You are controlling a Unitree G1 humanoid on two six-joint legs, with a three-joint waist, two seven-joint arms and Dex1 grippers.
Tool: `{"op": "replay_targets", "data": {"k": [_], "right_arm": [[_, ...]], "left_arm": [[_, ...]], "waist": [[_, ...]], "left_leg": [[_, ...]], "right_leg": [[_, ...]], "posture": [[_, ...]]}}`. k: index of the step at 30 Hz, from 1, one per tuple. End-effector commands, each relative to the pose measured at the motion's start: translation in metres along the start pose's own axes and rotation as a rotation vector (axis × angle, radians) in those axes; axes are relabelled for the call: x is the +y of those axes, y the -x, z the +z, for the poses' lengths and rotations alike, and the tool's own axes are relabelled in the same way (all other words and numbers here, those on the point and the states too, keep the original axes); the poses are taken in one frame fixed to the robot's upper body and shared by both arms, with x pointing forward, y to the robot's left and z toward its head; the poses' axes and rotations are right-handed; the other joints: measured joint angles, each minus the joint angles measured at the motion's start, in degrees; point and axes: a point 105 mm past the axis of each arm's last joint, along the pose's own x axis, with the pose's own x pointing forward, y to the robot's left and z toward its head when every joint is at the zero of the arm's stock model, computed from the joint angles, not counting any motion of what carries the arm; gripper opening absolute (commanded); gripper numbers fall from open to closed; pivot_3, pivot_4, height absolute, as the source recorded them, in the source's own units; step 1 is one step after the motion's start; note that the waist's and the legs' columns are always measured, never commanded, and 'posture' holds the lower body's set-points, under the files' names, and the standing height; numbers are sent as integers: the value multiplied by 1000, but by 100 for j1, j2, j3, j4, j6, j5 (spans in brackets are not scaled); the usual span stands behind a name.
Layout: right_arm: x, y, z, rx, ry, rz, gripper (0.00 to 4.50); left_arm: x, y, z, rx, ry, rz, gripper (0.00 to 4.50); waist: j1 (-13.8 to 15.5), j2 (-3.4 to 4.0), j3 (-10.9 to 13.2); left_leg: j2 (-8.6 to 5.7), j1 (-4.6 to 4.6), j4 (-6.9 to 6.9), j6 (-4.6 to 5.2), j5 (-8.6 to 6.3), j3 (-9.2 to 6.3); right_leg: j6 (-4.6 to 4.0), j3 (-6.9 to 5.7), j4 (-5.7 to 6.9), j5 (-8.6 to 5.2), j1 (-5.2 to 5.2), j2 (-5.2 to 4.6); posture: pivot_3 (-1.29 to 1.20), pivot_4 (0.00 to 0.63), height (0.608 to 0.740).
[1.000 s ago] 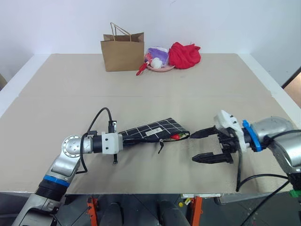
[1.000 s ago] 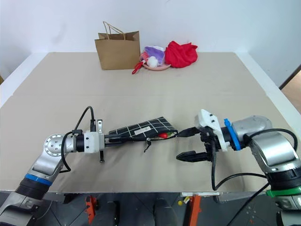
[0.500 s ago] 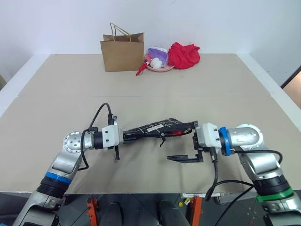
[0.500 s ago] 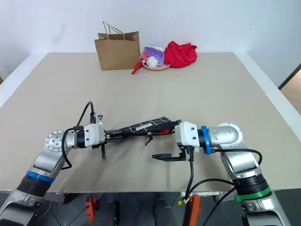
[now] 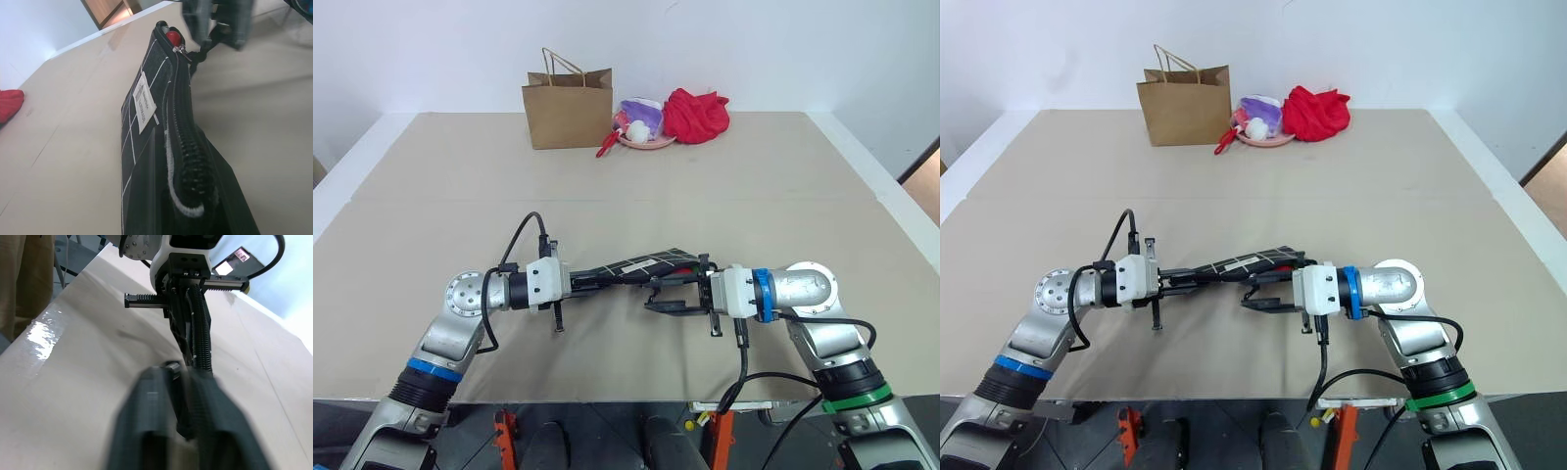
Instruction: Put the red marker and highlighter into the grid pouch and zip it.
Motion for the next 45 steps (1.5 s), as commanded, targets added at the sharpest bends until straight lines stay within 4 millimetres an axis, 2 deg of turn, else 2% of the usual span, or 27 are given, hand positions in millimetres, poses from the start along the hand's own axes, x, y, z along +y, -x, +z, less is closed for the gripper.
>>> {"op": "replay_targets", "data": {"k": [1,5,9,16,20,35,39,45], "right_arm": [[-6,0,2,-8,48,-13,65],[-7,0,-1,-1,46,-24,65],[-14,3,3,-21,33,-81,65],[-30,29,16,-12,7,-206,65],[-30,41,18,25,-4,-225,65],[-18,95,-4,252,-57,-312,65],[-20,106,-9,304,-75,-394,65],[-8,125,-22,403,-97,-474,65]], "left_arm": [[4,2,10,-22,-47,12,0],[4,3,10,-18,-49,13,0],[5,4,9,-12,-50,16,0],[4,7,6,2,-51,18,0],[3,7,5,5,-51,16,0],[-4,7,-1,26,-52,4,0],[-4,9,-3,35,-55,3,0],[-2,12,-4,40,-63,15,0]], "waist": [[0,0,0],[-1,0,0],[-1,0,0],[3,0,0],[0,0,0],[12,1,0],[8,1,0],[12,1,0]], "left_leg": [[0,0,0,0,0,0],[0,2,0,0,0,0],[0,2,0,0,0,0],[0,2,0,0,0,-1],[0,2,0,0,0,-1],[0,7,1,0,0,0],[0,8,1,0,0,0],[0,9,1,0,0,0]], "right_leg": [[0,0,0,0,0,0],[-1,0,0,1,1,0],[-1,0,0,1,1,0],[-1,0,0,1,3,0],[-2,0,0,0,3,0],[0,1,0,0,8,-1],[0,2,0,0,8,-1],[0,1,0,0,9,-1]], "posture": [[0,150,740],[0,150,740],[0,150,740],[0,150,740],[0,150,740],[0,150,740],[0,150,740],[0,150,740]]}}
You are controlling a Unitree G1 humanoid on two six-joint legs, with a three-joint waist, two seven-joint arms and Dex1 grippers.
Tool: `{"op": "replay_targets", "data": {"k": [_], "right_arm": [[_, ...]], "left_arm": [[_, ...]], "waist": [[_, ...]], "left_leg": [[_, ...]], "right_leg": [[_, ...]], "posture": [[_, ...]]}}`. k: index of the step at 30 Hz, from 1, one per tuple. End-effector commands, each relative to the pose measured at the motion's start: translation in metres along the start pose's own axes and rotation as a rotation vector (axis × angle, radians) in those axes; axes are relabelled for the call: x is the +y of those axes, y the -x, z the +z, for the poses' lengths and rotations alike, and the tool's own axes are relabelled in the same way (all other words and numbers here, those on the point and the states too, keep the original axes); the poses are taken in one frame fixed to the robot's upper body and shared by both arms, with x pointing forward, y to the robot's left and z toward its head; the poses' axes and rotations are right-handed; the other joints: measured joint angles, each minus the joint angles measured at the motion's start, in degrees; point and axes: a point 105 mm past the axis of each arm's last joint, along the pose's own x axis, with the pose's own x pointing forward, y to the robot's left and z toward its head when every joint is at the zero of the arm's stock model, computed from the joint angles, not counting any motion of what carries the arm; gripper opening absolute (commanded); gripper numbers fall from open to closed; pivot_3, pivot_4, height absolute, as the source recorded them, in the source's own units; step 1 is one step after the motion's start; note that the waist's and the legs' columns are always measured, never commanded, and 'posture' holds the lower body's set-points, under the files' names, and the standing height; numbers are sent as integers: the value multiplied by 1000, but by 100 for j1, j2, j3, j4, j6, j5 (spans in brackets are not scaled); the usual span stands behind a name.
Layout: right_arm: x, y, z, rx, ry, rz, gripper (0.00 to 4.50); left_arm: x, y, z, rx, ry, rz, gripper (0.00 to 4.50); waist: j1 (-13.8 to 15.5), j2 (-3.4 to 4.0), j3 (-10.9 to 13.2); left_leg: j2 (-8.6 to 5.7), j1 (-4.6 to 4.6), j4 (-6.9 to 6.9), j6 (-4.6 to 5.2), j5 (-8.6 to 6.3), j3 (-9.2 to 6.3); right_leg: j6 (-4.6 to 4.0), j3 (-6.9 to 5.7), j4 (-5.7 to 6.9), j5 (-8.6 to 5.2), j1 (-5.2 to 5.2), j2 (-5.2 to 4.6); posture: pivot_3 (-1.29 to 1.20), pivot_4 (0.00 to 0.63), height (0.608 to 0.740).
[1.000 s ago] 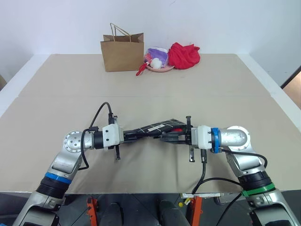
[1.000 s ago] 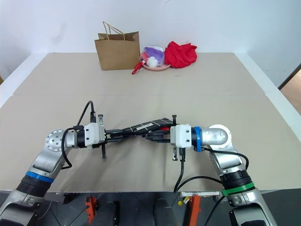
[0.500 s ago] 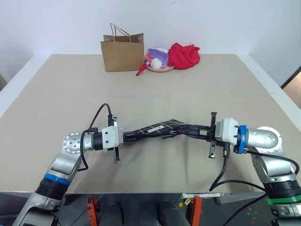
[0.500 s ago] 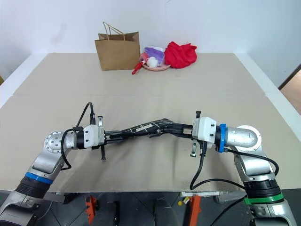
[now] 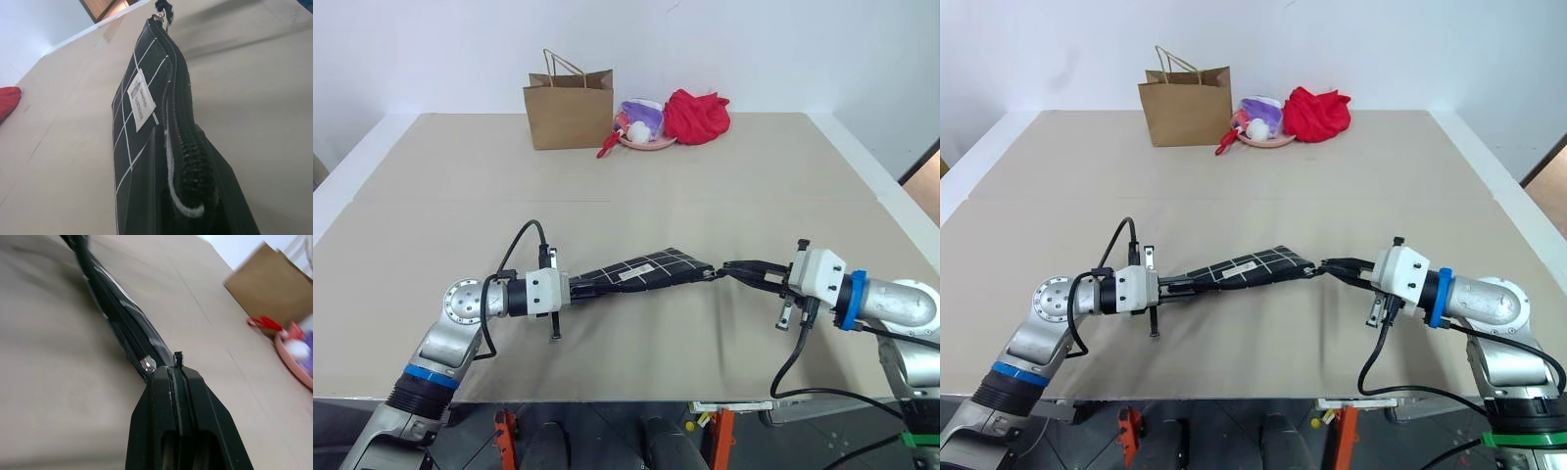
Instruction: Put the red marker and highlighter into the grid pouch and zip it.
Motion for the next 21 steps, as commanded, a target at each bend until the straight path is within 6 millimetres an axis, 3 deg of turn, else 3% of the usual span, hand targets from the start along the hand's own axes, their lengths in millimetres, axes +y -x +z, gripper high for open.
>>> {"op": "replay_targets", "data": {"k": [1,5,6,8,15,21], "right_arm": [[-14,17,-5,52,35,-101,65],[-18,15,-3,17,-53,-170,65],[-18,15,-4,6,-98,-179,330],[-17,17,-7,4,-161,-198,969],[-14,25,-20,9,-377,-298,4429],[-6,24,-25,10,-424,-308,4478]], "left_arm": [[8,9,1,13,-33,29,0],[4,10,-1,27,-8,-15,0],[2,11,-1,29,22,-30,325],[-2,17,-5,46,101,-49,978],[2,49,-17,125,344,49,4435],[38,85,-36,277,323,398,4478]], "waist": [[1,1,0],[-11,1,0],[-11,0,0],[-11,2,-1],[-12,1,0],[-12,0,0]], "left_leg": [[0,0,0,0,0,0],[0,2,0,0,0,1],[0,3,0,0,0,0],[0,3,0,0,0,0],[0,2,-3,1,-1,-1],[0,3,2,1,0,0]], "right_leg": [[0,0,0,0,0,0],[0,2,0,1,0,1],[-1,1,1,2,1,1],[-2,1,1,2,1,1],[-4,0,1,-5,0,0],[-27,1,1,-14,1,-1]], "posture": [[0,150,740],[0,150,740],[0,150,740],[0,150,740],[0,150,740],[0,150,740]]}}
